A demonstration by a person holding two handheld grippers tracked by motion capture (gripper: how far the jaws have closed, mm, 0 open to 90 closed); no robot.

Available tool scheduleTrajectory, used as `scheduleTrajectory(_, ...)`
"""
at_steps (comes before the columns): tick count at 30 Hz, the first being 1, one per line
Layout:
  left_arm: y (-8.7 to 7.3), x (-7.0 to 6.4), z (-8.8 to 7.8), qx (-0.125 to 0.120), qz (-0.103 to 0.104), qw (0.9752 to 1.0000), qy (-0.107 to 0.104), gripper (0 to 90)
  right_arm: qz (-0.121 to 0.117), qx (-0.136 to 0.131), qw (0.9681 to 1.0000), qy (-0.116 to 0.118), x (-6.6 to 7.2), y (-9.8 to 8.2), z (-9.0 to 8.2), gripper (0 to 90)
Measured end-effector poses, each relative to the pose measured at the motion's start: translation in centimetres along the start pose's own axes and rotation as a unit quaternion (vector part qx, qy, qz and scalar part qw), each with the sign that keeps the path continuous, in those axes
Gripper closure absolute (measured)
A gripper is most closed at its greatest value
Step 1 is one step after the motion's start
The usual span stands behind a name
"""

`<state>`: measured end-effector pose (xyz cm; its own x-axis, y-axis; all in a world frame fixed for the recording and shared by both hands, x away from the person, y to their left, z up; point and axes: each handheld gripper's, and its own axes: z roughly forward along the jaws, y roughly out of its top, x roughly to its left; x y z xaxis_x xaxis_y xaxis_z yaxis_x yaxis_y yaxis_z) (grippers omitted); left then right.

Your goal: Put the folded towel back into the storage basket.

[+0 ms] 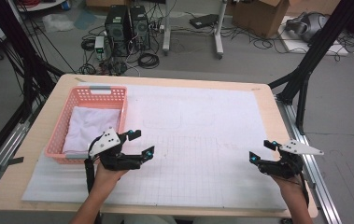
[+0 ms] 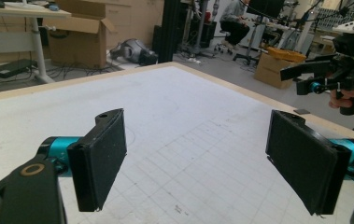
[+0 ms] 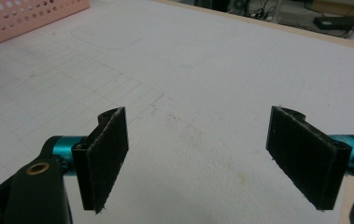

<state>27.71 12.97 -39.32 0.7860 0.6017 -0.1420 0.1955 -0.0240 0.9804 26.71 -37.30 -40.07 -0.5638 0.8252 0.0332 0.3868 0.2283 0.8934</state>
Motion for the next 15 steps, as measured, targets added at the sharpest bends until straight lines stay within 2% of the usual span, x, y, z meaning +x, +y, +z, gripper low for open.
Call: scheduleTrajectory(15, -0.62, -0.2, 0.82, 0.015, 0.001, 0.9999, -0.005, 20.7, -0.002, 0.001, 1.0, 0.004, 0.28, 0.05, 0.13, 20.1)
